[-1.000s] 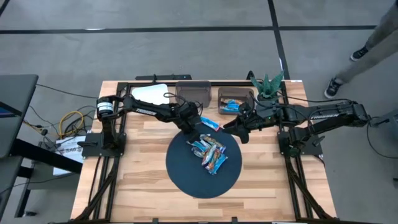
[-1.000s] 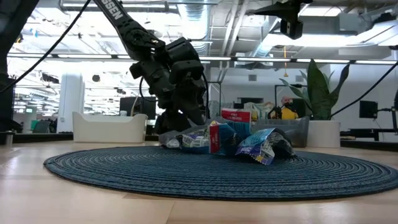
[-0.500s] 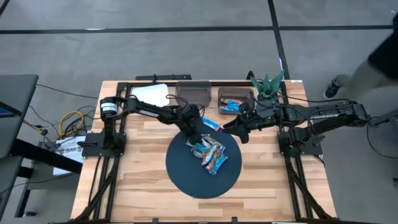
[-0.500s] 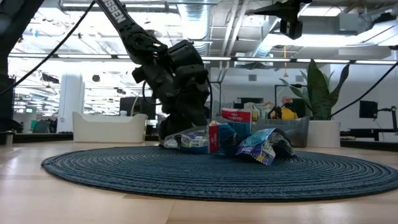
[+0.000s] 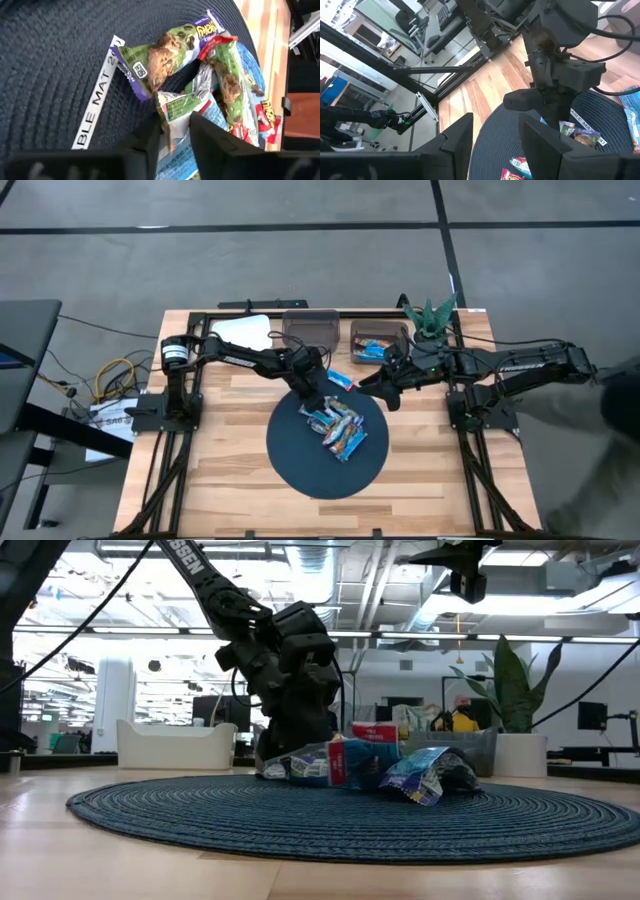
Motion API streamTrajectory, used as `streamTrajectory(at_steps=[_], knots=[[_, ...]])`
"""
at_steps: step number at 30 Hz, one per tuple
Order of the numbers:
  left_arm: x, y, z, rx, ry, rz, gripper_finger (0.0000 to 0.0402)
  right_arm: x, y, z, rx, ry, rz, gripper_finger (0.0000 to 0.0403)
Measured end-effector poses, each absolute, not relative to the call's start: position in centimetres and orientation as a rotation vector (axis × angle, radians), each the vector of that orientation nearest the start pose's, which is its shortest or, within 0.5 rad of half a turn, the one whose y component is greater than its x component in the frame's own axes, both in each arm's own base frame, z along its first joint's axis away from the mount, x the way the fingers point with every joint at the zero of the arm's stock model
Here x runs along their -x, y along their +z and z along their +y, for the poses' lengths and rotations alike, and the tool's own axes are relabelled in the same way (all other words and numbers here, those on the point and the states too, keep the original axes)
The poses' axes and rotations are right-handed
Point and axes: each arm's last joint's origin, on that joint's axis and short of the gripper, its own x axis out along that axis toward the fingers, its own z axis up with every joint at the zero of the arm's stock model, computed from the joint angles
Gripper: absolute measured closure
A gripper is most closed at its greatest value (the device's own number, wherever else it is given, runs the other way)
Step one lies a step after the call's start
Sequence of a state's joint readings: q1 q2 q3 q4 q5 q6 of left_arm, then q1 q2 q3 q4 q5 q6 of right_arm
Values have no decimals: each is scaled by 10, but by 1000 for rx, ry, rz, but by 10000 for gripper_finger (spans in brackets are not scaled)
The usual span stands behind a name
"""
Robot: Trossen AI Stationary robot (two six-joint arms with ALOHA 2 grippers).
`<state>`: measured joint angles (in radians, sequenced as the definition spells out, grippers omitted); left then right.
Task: Pick and place Granola Bars by type
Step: Put the yellow granola bar into the right black bin
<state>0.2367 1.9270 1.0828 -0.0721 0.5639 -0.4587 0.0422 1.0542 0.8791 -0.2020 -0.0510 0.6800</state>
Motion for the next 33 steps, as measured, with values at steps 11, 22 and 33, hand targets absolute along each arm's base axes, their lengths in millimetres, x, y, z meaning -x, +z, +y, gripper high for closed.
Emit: streamTrajectory(at_steps=[11, 22, 33], knots=[[-369, 135, 73, 786, -107, 913, 383, -231, 314, 10, -674, -45, 392, 255], [-361, 168, 85, 866, -87, 832, 394, -231, 314, 10, -674, -45, 392, 255], [-327, 247, 119, 858, 128, 548, 395, -232, 317, 7, -663, -107, 336, 255]])
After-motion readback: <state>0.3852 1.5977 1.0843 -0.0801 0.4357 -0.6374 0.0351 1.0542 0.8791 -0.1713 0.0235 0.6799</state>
